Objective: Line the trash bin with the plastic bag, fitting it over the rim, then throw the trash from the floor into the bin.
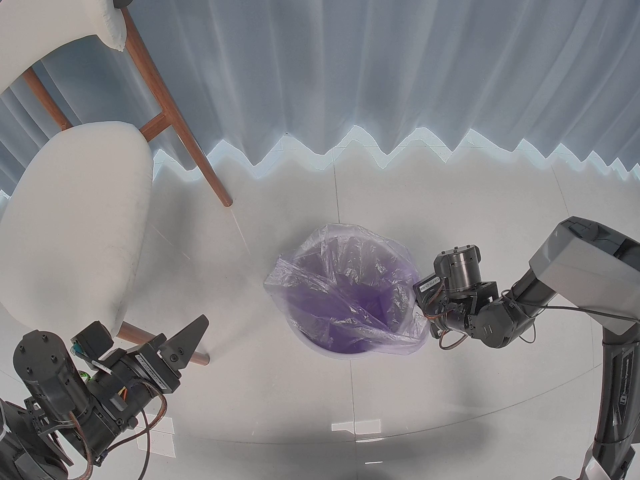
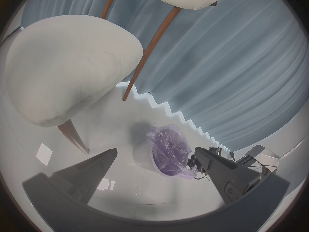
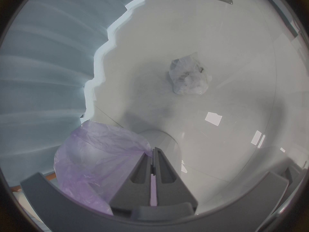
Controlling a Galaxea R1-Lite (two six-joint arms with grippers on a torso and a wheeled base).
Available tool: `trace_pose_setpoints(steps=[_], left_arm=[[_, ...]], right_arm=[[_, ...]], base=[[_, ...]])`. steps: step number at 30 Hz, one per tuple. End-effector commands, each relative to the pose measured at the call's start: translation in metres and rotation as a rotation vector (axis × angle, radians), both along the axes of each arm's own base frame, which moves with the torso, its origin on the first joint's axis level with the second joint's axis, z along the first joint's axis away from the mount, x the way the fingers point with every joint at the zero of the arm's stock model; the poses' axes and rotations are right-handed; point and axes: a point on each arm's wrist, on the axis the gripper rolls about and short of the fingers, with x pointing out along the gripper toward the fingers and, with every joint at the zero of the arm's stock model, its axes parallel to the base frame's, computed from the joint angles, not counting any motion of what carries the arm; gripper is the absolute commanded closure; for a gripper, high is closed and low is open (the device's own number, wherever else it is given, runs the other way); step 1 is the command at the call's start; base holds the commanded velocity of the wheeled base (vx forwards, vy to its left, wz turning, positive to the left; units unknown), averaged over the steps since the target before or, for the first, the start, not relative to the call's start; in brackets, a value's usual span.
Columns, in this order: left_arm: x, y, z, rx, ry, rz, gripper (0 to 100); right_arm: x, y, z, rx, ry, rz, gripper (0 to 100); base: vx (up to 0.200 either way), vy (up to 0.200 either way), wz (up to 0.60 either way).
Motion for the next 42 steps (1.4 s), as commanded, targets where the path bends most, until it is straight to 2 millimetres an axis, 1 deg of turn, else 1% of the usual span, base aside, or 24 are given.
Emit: trace_pose_setpoints(steps=[1,5,9,11,14,19,20,25,26,27,28,30,31,32,34,37,41,42], left_arm=[[-0.002,0.002,-0.004,0.013,0.018,0.004,0],[-0.002,0.002,-0.004,0.014,0.018,0.004,0],[-0.002,0.002,-0.004,0.015,0.019,0.005,0],[-0.002,0.002,-0.004,0.013,0.016,0.005,0],[-0.003,0.002,-0.003,0.012,0.013,0.015,0],[-0.003,0.003,-0.002,0.002,0.010,0.017,0],[-0.003,0.003,-0.002,-0.003,0.009,0.019,0],[-0.005,0.005,0.001,-0.015,-0.004,0.021,0],[-0.006,0.005,0.003,-0.020,-0.012,0.022,0],[-0.006,0.005,0.003,-0.020,-0.012,0.022,0],[-0.006,0.008,0.005,-0.028,-0.023,0.029,0],[-0.006,0.010,0.007,-0.035,-0.032,0.039,0],[-0.006,0.010,0.007,-0.037,-0.034,0.039,0],[-0.008,0.012,0.009,-0.044,-0.046,0.041,0],[-0.010,0.013,0.013,-0.060,-0.065,0.039,0],[-0.015,0.016,0.020,-0.082,-0.099,0.033,0],[-0.021,0.018,0.019,-0.070,-0.077,-0.039,0],[-0.021,0.018,0.019,-0.070,-0.077,-0.039,0]], right_arm=[[-0.003,0.003,-0.010,0.015,0.005,-0.006,100],[-0.003,0.004,-0.008,0.027,0.000,-0.014,100],[-0.005,0.004,-0.010,0.023,0.010,-0.013,100],[-0.007,0.009,-0.012,0.010,0.014,-0.015,100],[-0.007,0.008,-0.019,-0.022,0.025,-0.046,100],[-0.007,0.007,-0.018,-0.026,0.024,-0.050,100],[-0.007,0.007,-0.018,-0.024,0.021,-0.053,0],[-0.010,0.006,-0.013,-0.017,0.018,-0.061,0],[-0.017,0.003,-0.001,-0.011,0.004,-0.063,0],[-0.017,0.003,-0.001,-0.011,0.004,-0.063,0],[-0.025,-0.001,0.011,-0.009,-0.011,-0.066,0],[-0.032,-0.005,0.022,-0.007,-0.024,-0.069,0],[-0.033,-0.006,0.024,-0.006,-0.027,-0.068,0],[-0.043,-0.011,0.035,-0.002,-0.037,-0.073,0],[-0.055,-0.016,0.047,-0.002,-0.051,-0.071,0],[-0.078,-0.023,0.071,0.009,-0.094,-0.059,0],[-0.107,-0.030,0.094,0.040,-0.140,-0.031,0],[-0.107,-0.030,0.094,0.040,-0.140,-0.031,0]], base=[[0.000,0.000,0.00],[0.000,0.000,0.00],[0.000,0.000,0.00],[0.000,0.000,0.00],[0.000,0.000,0.00],[0.000,0.000,0.00],[0.000,0.000,0.00],[0.000,0.000,0.00],[0.000,0.000,0.00],[0.000,0.000,0.00],[0.000,0.000,0.00],[0.000,0.000,0.00],[0.000,0.000,0.00],[0.000,0.000,0.00],[0.000,0.000,0.00],[0.000,0.000,0.00],[0.000,0.000,0.00],[0.000,0.000,0.00]])
